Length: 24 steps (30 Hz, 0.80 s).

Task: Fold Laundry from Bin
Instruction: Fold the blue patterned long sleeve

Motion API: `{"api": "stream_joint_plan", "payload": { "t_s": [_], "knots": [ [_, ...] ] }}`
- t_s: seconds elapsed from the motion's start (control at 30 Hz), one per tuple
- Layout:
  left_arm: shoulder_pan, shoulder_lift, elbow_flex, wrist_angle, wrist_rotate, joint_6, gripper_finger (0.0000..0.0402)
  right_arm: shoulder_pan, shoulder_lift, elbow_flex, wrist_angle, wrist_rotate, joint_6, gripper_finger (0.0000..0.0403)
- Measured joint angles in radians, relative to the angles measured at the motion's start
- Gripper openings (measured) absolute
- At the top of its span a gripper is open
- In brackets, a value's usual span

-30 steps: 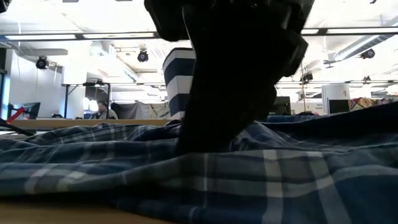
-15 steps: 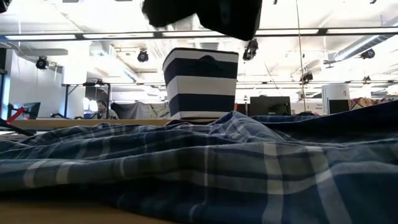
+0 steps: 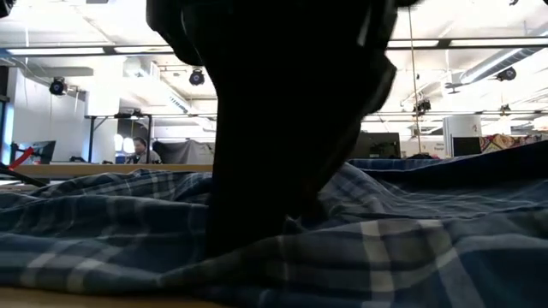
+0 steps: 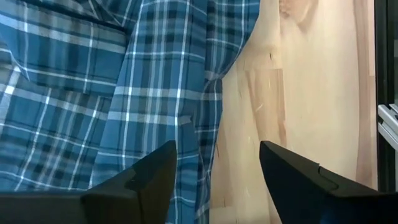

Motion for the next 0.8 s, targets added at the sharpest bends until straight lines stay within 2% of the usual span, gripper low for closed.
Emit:
{"api": "stream_joint_plan", "payload": {
  "t_s": [0.1, 0.23, 0.3, 0.53, 0.8],
  "knots": [
    [0.000, 0.000, 0.000, 0.000, 0.008, -0.008, 0.0215, 0.002, 0.009, 0.017, 0.002, -0.007, 0.020, 0.0154],
    [0.000, 0.000, 0.000, 0.002, 0.004, -0.011, 0.0213, 0.003, 0.012, 0.047, -0.002, -0.013, 0.030, 0.0052],
    [0.000, 0.000, 0.000, 0.010, 0.001, -0.011, 0.0213, 0.003, 0.012, 0.068, -0.010, -0.013, 0.038, 0.0021],
    [0.000, 0.010, 0.000, 0.048, -0.032, -0.012, 0.0213, 0.007, 0.010, 0.193, -0.073, -0.055, 0.058, 0.0013],
    [-0.002, 0.113, 0.000, 0.079, -0.056, 0.034, 0.0213, 0.007, 0.010, 0.295, -0.294, -0.063, 0.061, 0.0013]
  ]
}}
